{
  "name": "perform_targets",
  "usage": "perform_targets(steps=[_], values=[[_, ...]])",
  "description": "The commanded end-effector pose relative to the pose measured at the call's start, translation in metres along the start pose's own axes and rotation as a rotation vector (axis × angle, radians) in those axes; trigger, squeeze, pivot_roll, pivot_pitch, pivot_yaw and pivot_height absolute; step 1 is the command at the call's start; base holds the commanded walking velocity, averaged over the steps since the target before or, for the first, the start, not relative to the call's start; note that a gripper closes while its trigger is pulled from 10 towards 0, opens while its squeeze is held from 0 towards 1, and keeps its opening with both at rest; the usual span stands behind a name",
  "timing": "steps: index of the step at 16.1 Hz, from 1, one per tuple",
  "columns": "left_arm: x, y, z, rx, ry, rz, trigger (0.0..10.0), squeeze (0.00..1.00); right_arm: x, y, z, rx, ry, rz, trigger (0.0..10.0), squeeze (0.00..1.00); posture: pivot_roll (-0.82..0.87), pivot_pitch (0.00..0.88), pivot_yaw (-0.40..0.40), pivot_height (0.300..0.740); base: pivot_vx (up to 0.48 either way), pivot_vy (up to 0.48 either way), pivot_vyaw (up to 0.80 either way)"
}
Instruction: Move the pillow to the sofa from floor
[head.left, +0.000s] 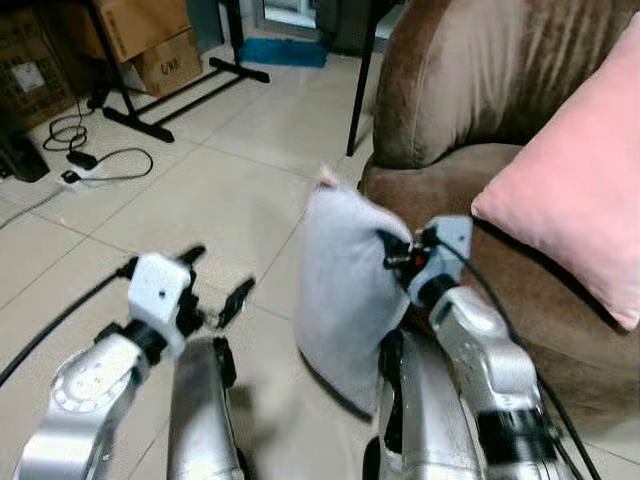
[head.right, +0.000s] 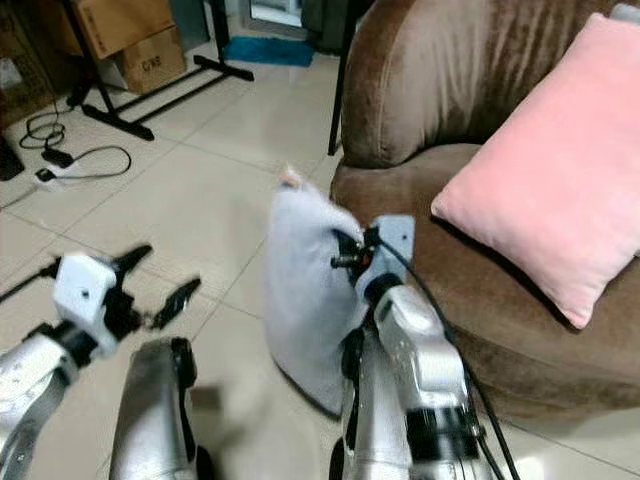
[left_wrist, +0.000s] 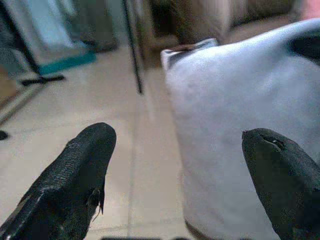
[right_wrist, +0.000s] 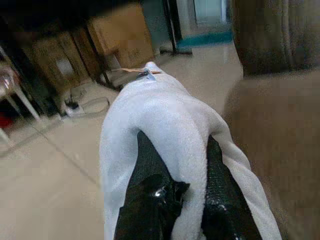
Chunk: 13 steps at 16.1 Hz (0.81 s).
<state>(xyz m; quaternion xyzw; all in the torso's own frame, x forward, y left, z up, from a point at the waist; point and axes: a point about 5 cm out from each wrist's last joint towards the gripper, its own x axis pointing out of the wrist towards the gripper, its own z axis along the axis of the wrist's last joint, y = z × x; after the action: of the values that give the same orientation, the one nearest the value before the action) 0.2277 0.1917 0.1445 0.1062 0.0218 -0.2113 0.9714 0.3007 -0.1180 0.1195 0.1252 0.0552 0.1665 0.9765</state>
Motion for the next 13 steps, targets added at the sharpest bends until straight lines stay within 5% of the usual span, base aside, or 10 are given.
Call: perform_targets(steps=[1, 5, 13], values=[[0.001, -0.002, 0.004, 0.017, 0.002, 0.021, 10.0, 0.0, -0.002, 0.004, 0.016, -0.004, -0.069, -0.016, 10.0, 0.0, -0.07, 0.0, -0.026, 0.42, 0.0, 0.0, 0.0], [0.007, -0.002, 0.005, 0.088, 0.006, 0.087, 10.0, 0.0, -0.011, 0.007, 0.03, 0.018, -0.068, -0.083, 10.0, 0.0, -0.07, 0.0, -0.019, 0.465, 0.0, 0.0, 0.0], [0.012, -0.006, 0.006, 0.087, 0.005, 0.093, 10.0, 0.0, -0.011, 0.002, 0.05, 0.02, -0.099, -0.138, 10.0, 0.0, -0.07, 0.0, -0.015, 0.54, 0.0, 0.0, 0.0]])
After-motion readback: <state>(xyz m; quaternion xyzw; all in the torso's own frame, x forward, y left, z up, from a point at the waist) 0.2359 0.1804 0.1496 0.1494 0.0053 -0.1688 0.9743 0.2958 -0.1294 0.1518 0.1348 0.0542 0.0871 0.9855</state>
